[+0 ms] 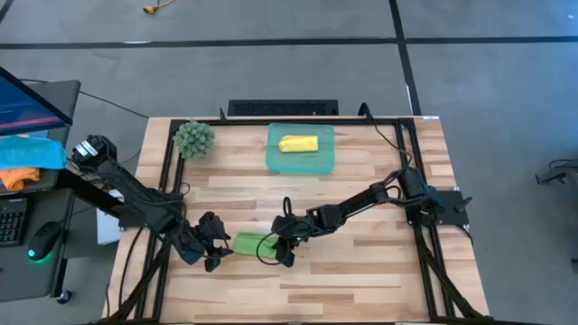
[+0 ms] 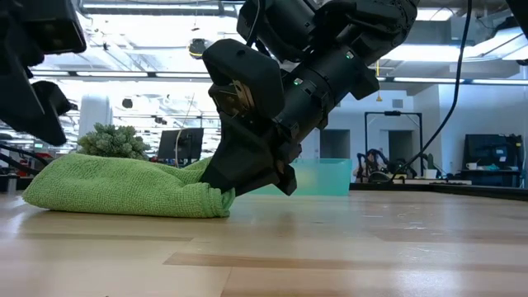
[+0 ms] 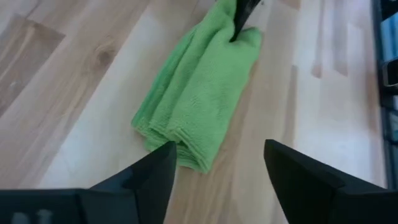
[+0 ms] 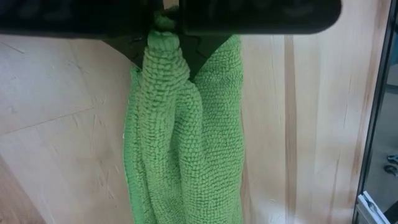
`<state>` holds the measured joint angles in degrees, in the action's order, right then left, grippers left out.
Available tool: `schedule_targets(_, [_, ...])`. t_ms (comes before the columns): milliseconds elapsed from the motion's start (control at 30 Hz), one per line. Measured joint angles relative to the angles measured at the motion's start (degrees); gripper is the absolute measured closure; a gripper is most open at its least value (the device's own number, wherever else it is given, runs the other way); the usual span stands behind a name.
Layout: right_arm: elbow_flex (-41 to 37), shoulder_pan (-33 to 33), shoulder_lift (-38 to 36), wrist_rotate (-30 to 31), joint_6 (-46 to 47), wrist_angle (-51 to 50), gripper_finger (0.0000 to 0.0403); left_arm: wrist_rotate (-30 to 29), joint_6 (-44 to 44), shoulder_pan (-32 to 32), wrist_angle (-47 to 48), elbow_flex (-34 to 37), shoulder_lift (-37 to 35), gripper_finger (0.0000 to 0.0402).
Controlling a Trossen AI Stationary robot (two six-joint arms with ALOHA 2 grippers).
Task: Roll microfiber towels into tight, uniform cylinder then place into a basket
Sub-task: Put the green microfiber cloth into the green bin
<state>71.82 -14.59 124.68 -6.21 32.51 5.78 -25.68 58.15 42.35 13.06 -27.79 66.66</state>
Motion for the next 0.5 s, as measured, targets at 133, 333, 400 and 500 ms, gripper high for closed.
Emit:
schedule_targets(133, [0.0,0.0,0.0,0.0,0.0,0.0,0.0373,-0.5,0.0,-0.9,-0.1,0.0,1.9,0.0145])
schedule_targets(333, [0.0,0.0,0.0,0.0,0.0,0.0,0.0376,-0.5,-2.8,-3.6,-2.8,0.0,4.9,0.0139])
schedule_targets(400, [0.0,0.0,0.0,0.0,0.0,0.0,0.0372,0.2,-4.4,-4.6,-4.2,0.0,5.8,0.0140])
schedule_targets(500, [0.0,0.0,0.0,-0.1,0.0,0.0,0.0372,1.5,-4.9,-6.1,-4.9,0.0,6.9,0.0140])
